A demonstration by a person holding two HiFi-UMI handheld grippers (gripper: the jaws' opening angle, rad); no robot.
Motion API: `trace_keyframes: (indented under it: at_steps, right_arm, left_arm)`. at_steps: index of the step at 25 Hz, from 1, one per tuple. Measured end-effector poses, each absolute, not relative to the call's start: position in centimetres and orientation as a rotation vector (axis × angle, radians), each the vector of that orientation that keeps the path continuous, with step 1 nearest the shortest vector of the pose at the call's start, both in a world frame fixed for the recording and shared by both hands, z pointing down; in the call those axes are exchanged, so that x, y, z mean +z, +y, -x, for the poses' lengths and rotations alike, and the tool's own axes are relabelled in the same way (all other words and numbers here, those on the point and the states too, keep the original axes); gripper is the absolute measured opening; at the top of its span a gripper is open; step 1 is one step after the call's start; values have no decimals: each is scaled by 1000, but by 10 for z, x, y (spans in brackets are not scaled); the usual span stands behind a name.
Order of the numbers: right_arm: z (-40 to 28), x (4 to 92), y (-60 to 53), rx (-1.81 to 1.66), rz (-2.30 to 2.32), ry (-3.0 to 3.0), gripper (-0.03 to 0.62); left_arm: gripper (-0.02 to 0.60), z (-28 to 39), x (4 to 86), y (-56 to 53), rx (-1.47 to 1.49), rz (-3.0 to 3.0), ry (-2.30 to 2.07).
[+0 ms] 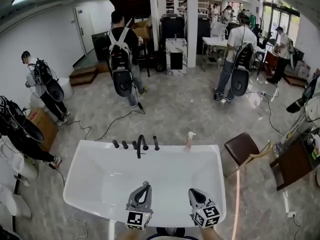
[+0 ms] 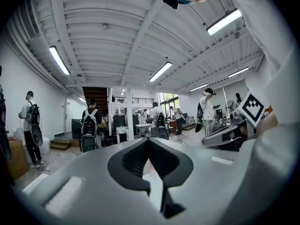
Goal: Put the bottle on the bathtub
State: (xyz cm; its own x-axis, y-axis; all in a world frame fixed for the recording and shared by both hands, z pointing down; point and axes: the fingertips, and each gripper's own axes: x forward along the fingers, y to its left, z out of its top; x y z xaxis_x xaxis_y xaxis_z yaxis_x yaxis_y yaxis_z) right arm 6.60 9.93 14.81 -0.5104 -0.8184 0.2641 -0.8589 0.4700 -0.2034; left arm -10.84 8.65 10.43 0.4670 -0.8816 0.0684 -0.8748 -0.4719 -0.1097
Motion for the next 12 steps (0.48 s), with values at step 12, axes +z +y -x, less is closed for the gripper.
trace_keyframes:
  at_steps: [12]
  right_arm:
    - [-60, 118, 140, 399, -1492, -2644, 5]
  left_arm:
    - [9, 135, 87, 121, -66, 2595, 1736]
